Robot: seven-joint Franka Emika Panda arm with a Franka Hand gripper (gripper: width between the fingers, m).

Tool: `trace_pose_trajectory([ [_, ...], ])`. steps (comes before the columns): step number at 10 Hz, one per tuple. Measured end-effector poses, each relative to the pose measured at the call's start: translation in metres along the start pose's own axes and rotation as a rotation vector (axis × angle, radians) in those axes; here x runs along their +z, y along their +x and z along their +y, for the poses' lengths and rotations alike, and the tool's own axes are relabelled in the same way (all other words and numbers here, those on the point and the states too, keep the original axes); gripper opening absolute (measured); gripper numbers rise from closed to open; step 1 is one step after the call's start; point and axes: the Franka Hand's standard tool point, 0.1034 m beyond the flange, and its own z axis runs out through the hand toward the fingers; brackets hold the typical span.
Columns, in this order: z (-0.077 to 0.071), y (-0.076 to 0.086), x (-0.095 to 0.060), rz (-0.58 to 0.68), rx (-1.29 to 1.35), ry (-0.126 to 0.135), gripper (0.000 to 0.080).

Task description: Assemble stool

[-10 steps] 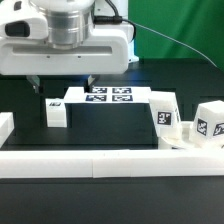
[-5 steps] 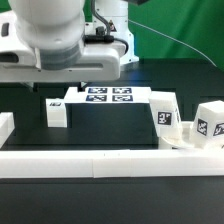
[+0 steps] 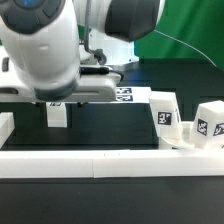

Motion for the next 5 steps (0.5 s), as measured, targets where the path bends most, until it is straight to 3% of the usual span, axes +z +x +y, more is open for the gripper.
trace_pose_trajectory([
  [4,-0.0016,0.0041,0.0054,-0.002,0.015,-0.002,0.0649],
  [5,-0.0014,0.0041,0.0054,-0.002,0.016,-0.001,0.0526],
])
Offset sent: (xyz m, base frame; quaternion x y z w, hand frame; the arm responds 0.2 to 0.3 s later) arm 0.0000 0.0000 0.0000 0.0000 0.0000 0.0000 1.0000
